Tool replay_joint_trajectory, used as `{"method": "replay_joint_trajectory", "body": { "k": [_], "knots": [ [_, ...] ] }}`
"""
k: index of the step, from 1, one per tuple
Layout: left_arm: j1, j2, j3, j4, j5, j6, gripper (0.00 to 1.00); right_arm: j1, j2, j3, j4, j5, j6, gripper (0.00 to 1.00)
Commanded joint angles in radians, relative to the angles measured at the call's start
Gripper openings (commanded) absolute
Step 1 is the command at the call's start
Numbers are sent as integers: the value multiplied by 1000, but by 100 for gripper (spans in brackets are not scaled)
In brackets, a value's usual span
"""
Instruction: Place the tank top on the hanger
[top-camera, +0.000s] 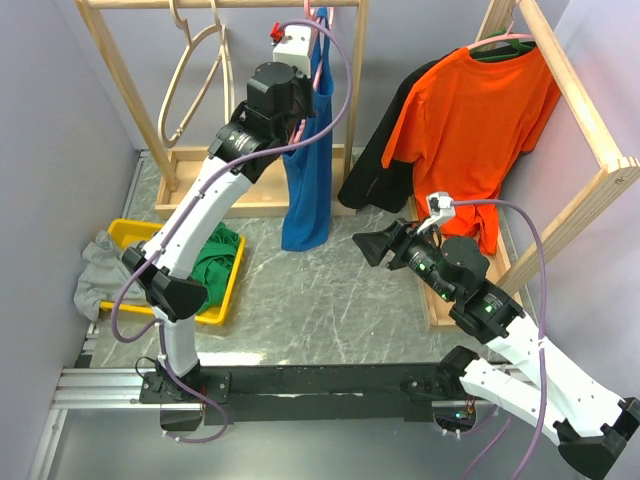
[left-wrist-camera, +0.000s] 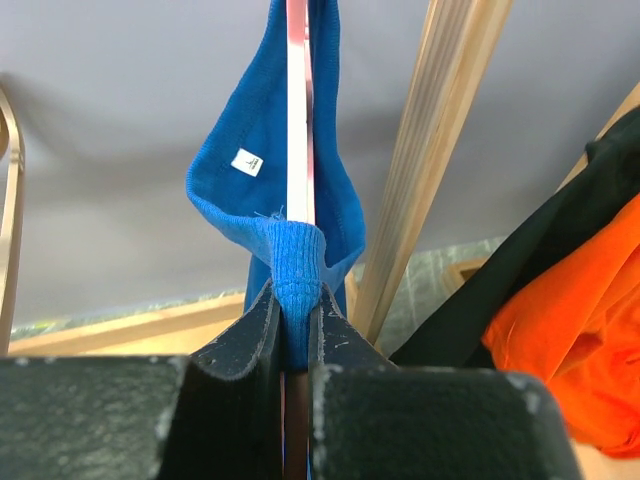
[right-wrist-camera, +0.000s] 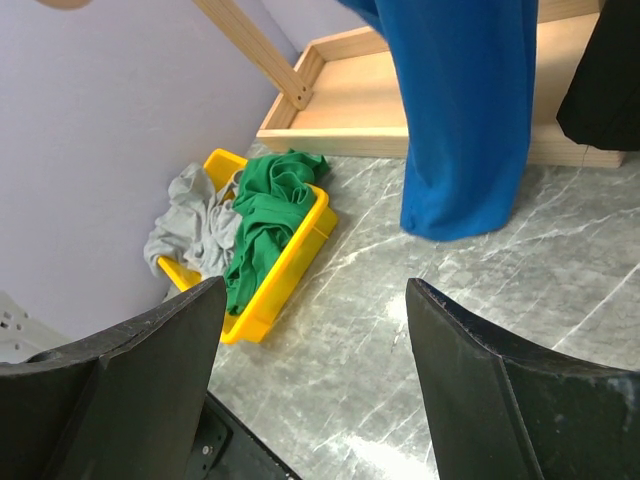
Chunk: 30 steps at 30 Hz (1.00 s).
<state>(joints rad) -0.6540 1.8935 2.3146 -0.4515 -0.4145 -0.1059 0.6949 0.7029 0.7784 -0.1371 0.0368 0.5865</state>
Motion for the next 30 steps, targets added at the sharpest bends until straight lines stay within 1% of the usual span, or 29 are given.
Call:
{"method": "replay_joint_trajectory", "body": {
  "k": [1,9,17,30],
  "knots": [
    [5,22,91,122,17,0,1,-3,-14,5,24,-3,4,80],
    [27,47,94,128,62,-37,1,-1,-17,7,27,-12,10,80],
    [60,75,114,109,141,-89,1,-2,-17,15,22,-18,12,80],
    [68,50,62,71,210,-161,1,-2,-19,18,27,-25,21,80]
  ]
}}
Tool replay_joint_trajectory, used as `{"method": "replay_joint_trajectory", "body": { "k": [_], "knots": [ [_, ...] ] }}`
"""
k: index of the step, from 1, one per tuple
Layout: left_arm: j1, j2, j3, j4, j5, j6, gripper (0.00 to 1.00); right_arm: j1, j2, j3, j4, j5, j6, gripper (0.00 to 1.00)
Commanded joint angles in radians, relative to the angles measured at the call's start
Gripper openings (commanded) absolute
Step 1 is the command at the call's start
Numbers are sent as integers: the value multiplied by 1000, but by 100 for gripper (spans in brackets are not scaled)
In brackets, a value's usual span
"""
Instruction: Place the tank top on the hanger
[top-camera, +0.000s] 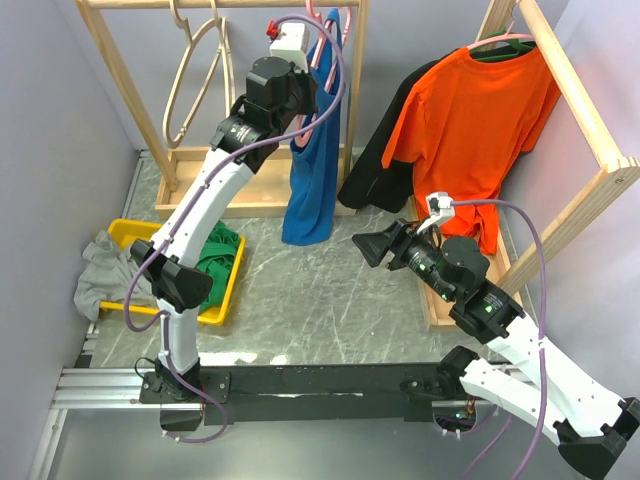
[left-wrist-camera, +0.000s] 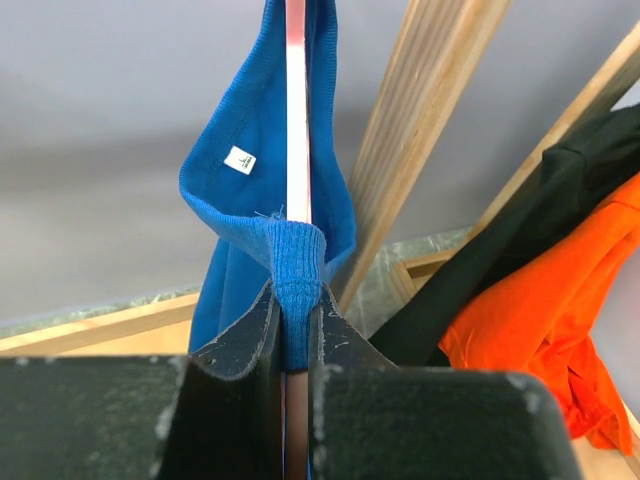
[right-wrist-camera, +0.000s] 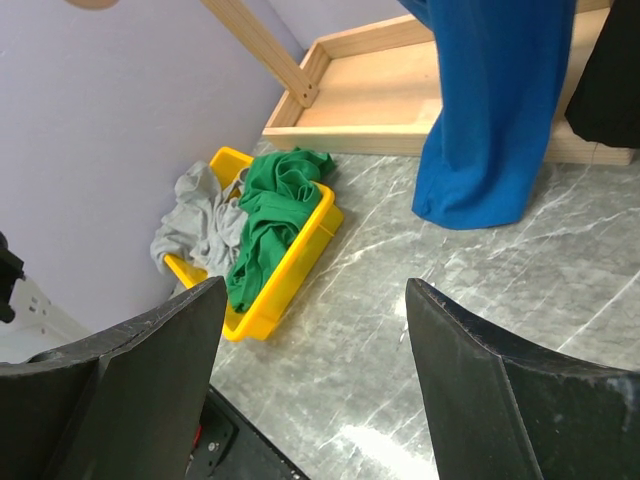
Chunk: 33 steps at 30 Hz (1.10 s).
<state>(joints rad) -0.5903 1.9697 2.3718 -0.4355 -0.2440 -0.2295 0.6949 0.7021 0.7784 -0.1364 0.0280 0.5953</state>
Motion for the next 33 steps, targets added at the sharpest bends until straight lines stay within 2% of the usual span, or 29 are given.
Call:
{"method": "replay_joint_trajectory", "body": {
  "k": [1,9,15,21,33],
  "knots": [
    [4,-28,6,41,44,-44,1,-1,-16,18,26,-17,12,80],
    [4,-38,33,-34,71,-93,3,-1,-19,19,34,-25,18,80],
    [17,-3,141,-78,75,-129,6,3,-23,27,24,-25,21,80],
    [26,12,141,-72,107,-157,4,6,-30,30,18,-23,24,80],
    [37,0,119,-101,135,-174,6,14,-21,22,32,-23,38,80]
  ]
}}
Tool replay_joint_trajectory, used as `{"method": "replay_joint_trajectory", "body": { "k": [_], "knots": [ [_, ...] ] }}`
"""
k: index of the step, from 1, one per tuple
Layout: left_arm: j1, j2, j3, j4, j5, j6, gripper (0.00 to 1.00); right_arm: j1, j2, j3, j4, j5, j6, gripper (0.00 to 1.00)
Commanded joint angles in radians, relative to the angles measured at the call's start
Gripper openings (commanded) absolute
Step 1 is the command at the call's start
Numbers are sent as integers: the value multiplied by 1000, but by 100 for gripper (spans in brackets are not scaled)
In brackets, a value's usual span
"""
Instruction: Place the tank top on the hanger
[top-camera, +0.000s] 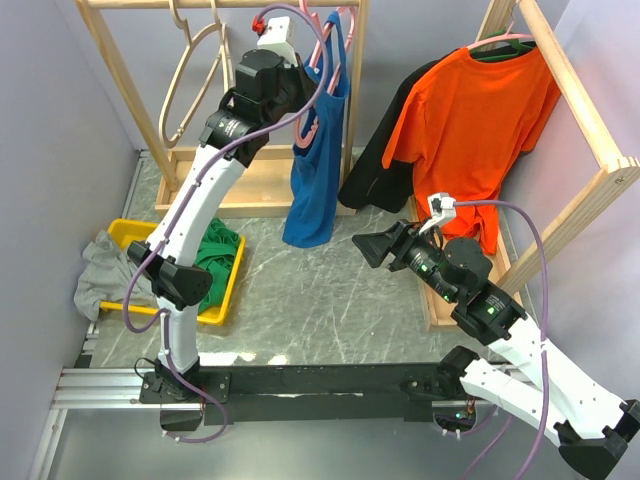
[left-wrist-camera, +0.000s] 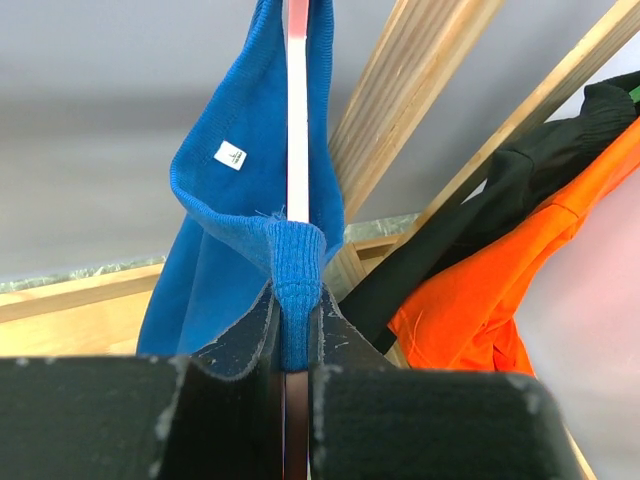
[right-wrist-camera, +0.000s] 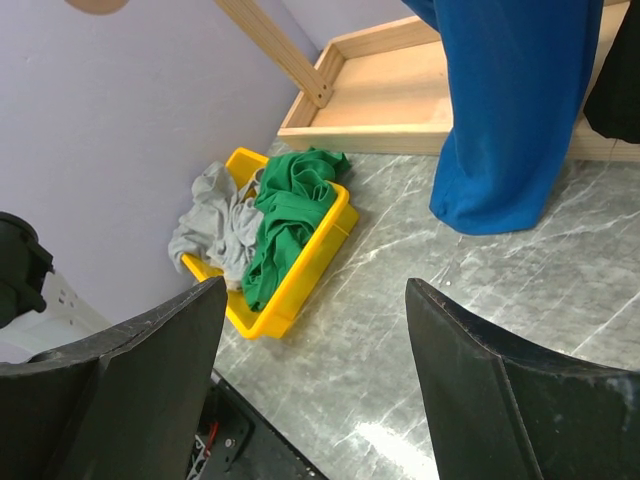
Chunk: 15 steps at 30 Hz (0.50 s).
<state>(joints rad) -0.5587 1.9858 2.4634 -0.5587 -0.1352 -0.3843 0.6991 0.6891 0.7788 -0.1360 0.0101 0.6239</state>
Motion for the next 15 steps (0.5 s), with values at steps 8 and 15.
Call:
{"method": "replay_joint_trajectory", "body": {
  "k": [8,15],
  "knots": [
    [33,-2,43,51,78,-51,7,14,-11,28,21,-1,8,80],
    [39,13,48,72,103,-65,7,17,-10,36,15,1,7,80]
  ]
}}
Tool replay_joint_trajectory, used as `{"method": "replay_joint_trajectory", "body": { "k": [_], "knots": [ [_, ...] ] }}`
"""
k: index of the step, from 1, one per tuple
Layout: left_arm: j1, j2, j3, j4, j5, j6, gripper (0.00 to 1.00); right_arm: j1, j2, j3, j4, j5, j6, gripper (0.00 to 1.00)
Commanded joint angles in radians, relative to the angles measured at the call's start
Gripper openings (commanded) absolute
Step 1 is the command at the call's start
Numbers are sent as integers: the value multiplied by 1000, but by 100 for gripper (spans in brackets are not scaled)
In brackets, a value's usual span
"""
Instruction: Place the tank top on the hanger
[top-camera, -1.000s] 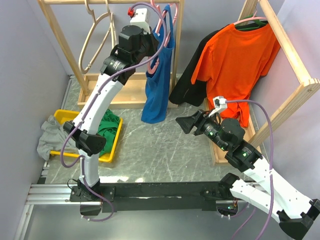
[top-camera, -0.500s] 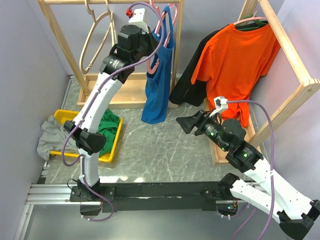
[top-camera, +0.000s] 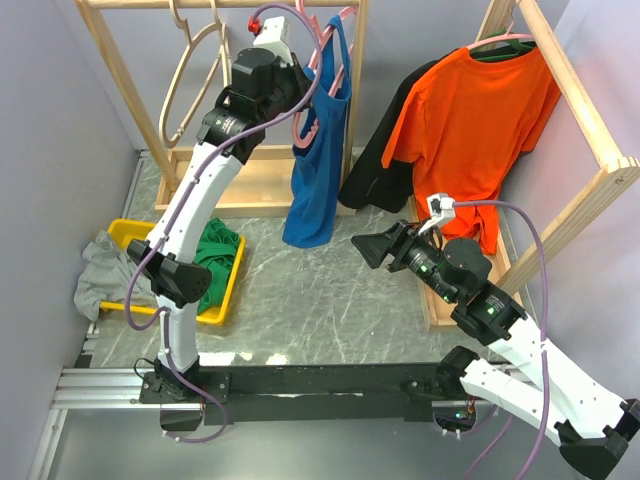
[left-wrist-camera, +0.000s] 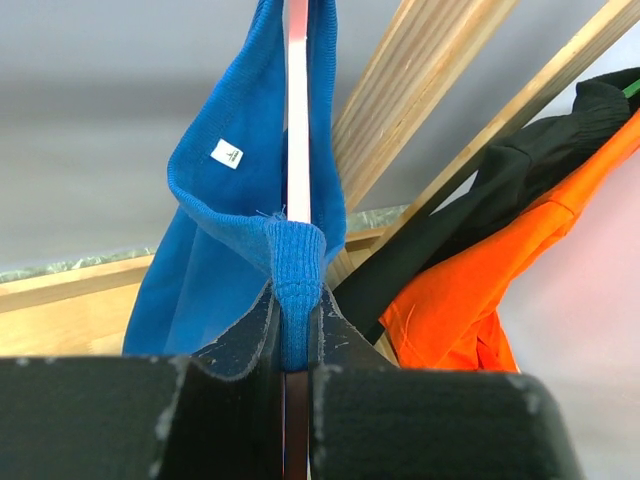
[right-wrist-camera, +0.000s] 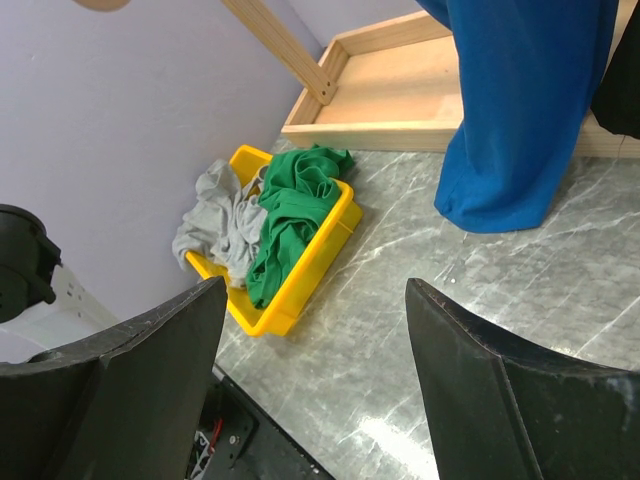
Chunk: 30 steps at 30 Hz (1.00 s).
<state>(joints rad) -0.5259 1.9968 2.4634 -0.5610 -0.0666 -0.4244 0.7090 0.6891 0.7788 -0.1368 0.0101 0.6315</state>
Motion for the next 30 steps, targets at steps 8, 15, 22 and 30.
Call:
{"method": "replay_joint_trajectory", "body": {
  "k": [8,15,22,30],
  "knots": [
    [9,-23,5,90,47,-28,13,7,0,31,26,-4,4,80],
    [9,-59,-23,99,57,-25,26,10,4,25,36,-4,7,80],
    [9,-124,-78,116,56,-20,45,15,7,30,36,-2,2,80],
    [9,-233,-168,124,53,-13,79,18,15,43,34,-7,-7,81]
  ]
}}
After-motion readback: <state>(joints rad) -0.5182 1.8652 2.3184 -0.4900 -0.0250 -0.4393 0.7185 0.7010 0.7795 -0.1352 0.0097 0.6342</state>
